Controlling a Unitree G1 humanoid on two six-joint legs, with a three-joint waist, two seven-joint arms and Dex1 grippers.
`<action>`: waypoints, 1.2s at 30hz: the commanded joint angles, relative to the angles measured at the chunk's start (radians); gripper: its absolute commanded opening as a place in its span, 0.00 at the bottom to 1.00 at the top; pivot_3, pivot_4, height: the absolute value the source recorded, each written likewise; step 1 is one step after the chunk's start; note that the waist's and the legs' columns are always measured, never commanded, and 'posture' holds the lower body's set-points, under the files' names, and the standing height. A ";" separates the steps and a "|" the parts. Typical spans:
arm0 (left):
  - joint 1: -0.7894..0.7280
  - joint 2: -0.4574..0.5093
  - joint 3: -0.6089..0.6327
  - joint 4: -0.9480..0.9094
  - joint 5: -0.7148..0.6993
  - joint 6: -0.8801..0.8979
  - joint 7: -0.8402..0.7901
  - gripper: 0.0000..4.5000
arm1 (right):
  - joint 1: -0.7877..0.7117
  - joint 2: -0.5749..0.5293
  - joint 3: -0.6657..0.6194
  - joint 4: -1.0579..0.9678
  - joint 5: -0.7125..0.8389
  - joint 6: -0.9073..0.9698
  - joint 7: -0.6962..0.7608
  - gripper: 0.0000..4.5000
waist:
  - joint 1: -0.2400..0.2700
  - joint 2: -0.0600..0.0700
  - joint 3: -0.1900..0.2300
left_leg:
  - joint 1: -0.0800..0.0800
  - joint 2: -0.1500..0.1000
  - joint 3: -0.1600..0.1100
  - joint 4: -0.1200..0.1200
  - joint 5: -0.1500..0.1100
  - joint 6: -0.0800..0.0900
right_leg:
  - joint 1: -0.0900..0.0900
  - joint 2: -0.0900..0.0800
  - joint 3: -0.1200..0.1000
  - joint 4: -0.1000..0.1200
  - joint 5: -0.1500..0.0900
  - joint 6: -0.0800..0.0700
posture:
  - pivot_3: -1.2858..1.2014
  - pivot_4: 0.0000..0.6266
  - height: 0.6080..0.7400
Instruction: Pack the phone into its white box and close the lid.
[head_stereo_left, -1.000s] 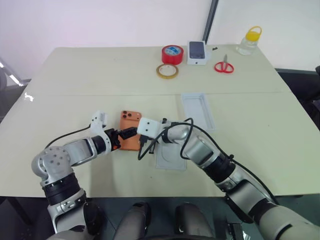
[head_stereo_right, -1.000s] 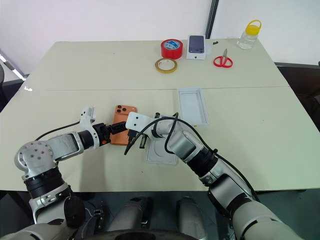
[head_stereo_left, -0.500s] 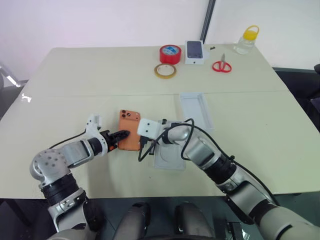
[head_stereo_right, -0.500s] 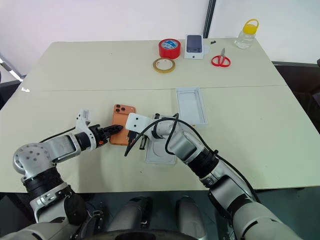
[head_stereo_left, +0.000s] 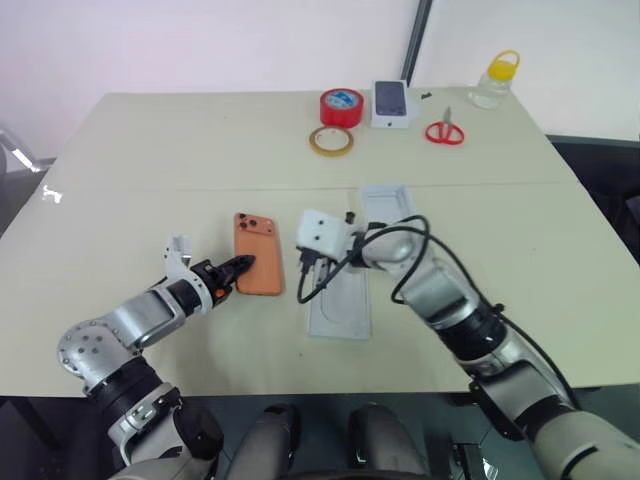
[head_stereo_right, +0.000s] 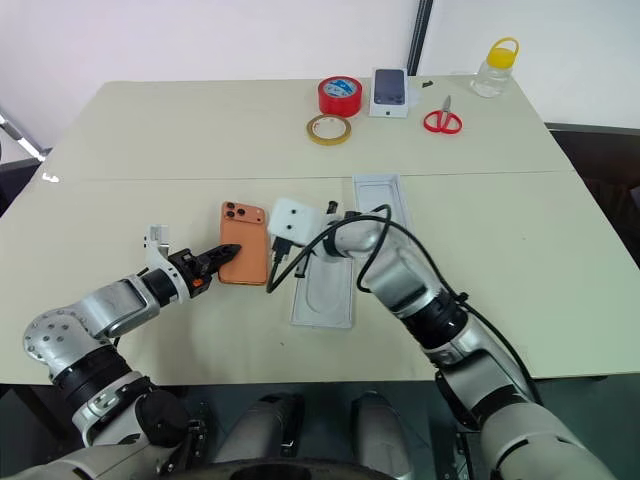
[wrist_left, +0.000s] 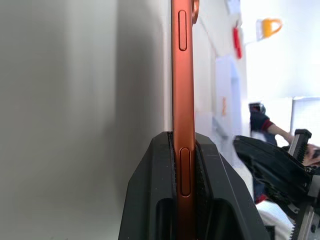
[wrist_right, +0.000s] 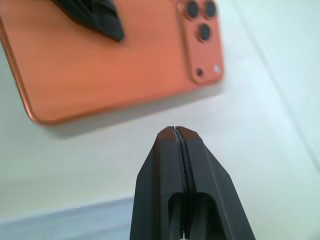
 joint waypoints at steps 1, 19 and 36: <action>0.006 0.007 -0.089 -0.083 -0.133 0.008 0.002 0.01 | 0.048 -0.094 -0.108 -0.139 0.089 -0.010 0.083 0.00 | 0.004 -0.001 0.000 | 0.000 0.000 0.000 0.000 0.000 0.000 | 0.000 0.000 0.000 0.000 0.000 0.000 | 0.52 0.24 1.00; 0.205 0.038 -0.636 -0.105 -0.558 -0.316 0.355 0.01 | 0.263 -0.315 -0.216 -0.223 0.170 -0.032 0.093 0.00 | 0.004 -0.001 0.001 | 0.001 0.000 0.001 0.000 0.000 0.001 | 0.001 0.000 0.001 -0.001 0.000 0.000 | 0.52 0.24 1.00; 0.193 0.411 -0.863 -0.244 -0.571 -0.453 0.191 0.85 | 0.239 -0.309 -0.189 -0.196 0.170 -0.053 0.085 0.00 | 0.003 -0.001 0.001 | 0.001 0.000 0.001 0.000 0.000 0.001 | 0.001 0.000 0.001 -0.001 0.000 0.000 | 0.52 0.24 1.00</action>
